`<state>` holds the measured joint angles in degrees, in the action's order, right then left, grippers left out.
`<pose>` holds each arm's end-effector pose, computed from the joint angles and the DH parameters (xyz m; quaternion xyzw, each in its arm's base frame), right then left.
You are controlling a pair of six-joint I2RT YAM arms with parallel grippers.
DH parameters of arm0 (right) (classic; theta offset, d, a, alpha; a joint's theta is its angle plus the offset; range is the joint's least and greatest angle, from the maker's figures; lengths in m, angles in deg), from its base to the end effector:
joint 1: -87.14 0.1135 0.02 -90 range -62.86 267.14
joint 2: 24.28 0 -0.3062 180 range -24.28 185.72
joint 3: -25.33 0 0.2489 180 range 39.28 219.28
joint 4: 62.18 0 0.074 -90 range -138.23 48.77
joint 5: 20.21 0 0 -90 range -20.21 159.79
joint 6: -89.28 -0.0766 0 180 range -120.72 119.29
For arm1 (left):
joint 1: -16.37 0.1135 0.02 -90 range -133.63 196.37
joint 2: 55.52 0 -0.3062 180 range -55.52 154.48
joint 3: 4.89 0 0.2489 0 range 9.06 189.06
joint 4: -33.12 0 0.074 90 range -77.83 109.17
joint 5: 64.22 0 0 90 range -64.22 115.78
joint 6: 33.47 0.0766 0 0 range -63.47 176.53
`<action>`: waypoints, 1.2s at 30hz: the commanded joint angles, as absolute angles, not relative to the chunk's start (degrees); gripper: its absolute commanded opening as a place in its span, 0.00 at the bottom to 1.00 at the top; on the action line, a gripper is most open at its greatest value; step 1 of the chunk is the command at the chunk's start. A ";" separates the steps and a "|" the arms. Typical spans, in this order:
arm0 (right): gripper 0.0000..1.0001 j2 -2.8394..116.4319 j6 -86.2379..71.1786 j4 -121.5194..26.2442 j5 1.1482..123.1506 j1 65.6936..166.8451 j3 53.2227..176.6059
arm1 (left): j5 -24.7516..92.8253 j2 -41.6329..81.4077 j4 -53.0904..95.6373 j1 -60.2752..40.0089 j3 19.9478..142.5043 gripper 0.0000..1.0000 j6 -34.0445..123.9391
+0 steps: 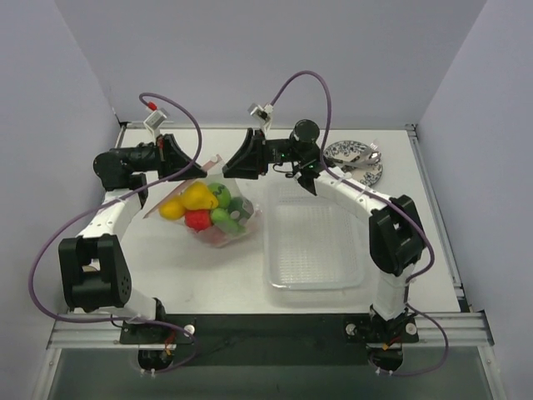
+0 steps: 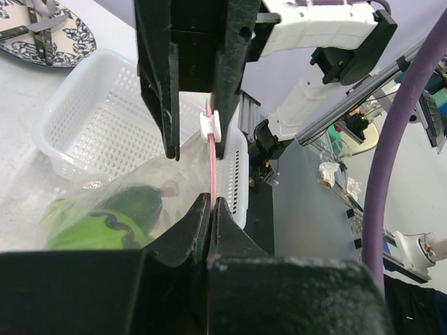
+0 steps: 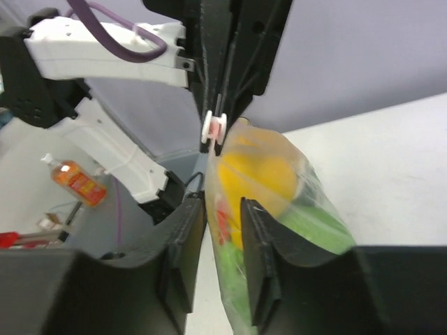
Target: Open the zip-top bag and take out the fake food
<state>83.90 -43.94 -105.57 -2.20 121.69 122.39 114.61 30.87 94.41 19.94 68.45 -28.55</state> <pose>0.3230 0.3109 0.4086 -0.4837 0.4284 0.6656 0.3734 0.2977 -0.0582 0.4193 0.2899 0.6390 -0.6246 0.3427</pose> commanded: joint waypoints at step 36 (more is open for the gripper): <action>0.40 78.99 -21.02 -85.59 3.34 124.58 128.75 | 122.02 28.24 114.53 19.71 68.73 0.00 -29.17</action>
